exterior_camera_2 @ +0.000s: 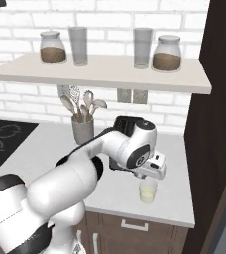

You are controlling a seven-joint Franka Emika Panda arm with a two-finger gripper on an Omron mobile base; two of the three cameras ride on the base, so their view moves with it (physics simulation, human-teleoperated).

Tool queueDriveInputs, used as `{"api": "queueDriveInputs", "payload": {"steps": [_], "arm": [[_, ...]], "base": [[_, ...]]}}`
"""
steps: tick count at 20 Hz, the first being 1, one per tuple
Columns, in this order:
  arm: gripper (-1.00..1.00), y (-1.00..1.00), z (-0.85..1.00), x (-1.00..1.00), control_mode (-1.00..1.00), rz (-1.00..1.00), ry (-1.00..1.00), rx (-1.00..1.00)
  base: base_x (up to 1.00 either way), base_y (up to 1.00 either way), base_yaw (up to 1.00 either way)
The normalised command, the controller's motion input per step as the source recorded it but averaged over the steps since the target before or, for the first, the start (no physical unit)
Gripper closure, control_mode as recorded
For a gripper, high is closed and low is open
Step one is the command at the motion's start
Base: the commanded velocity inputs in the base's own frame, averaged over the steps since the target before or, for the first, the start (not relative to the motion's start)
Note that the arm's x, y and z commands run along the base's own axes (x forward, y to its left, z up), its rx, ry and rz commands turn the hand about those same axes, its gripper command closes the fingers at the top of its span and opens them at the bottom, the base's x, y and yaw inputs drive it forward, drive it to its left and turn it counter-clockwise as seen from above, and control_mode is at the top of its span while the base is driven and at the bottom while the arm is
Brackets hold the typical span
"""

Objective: Grab a lemon wedge from the fridge and one ice cube from the ice bowl, and put them in the glass of lemonade.

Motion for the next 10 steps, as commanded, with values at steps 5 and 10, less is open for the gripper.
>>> {"api": "queueDriveInputs", "payload": {"steps": [5,10], "arm": [[1.0,-0.43,-0.1,0.0,-1.0,-0.06,0.0,0.0],[1.0,-0.08,-0.01,0.02,-1.0,-0.01,0.0,0.0]], "base": [[0.0,0.0,0.0],[0.0,0.0,0.0]]}}
